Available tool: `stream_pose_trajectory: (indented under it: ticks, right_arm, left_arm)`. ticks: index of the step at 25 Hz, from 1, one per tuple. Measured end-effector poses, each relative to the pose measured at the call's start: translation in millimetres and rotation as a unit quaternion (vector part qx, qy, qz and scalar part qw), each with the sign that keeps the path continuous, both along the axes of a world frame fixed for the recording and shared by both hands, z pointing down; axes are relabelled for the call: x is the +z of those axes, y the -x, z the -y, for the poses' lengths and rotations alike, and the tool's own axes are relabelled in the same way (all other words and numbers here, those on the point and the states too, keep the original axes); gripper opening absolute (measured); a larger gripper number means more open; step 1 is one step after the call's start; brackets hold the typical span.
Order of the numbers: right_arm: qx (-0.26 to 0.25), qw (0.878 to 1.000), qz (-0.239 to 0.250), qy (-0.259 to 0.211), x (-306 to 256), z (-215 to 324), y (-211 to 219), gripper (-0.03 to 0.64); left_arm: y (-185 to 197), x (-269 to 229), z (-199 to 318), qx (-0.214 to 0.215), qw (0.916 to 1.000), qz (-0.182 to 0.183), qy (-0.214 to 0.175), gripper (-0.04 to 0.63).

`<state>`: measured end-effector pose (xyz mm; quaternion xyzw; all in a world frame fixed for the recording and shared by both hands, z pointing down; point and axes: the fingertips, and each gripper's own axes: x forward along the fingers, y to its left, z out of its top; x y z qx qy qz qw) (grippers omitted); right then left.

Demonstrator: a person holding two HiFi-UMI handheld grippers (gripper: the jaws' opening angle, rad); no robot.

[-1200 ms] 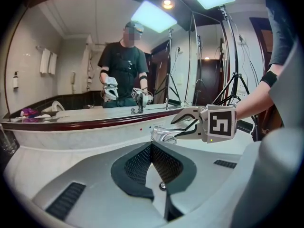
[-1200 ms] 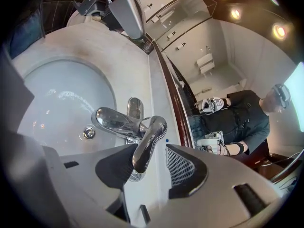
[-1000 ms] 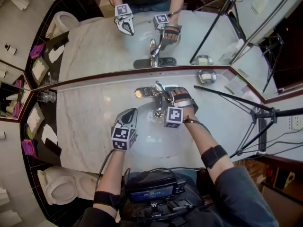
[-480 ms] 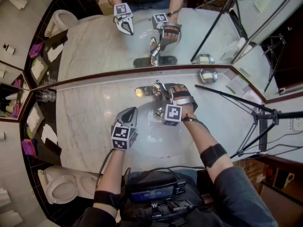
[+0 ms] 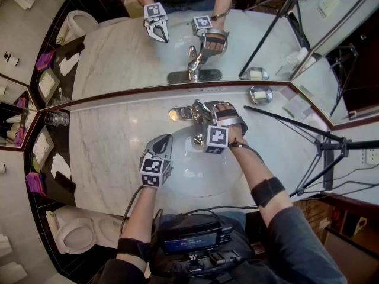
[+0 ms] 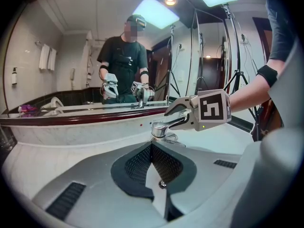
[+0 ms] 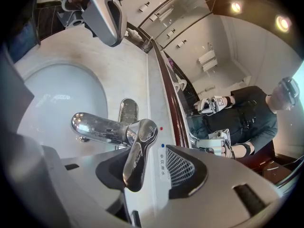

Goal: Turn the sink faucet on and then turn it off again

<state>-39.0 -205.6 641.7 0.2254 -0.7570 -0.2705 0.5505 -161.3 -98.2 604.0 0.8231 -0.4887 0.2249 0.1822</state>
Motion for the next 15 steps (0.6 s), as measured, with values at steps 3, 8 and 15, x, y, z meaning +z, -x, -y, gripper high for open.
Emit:
stream_pose_trajectory:
  ticks: [3, 8, 15]
  right_arm:
    - [-0.001, 1.0, -0.001, 0.005, -0.8, 1.1, 0.3, 0.206]
    - [-0.03, 0.999, -0.013, 0.021, -0.6, 2.2, 4.0, 0.207]
    - [-0.048, 0.997, -0.025, 0.051, 0.7, 4.9, 6.8, 0.207]
  left_arm:
    - [-2.2, -0.9, 1.2, 0.002, 1.0, -0.002, -0.004, 0.0]
    - [-3.8, -0.9, 2.6, 0.003, 1.0, -0.004, -0.003, 0.0]
    - [-6.9, 0.4, 4.7, 0.005, 1.0, -0.001, -0.002, 0.0]
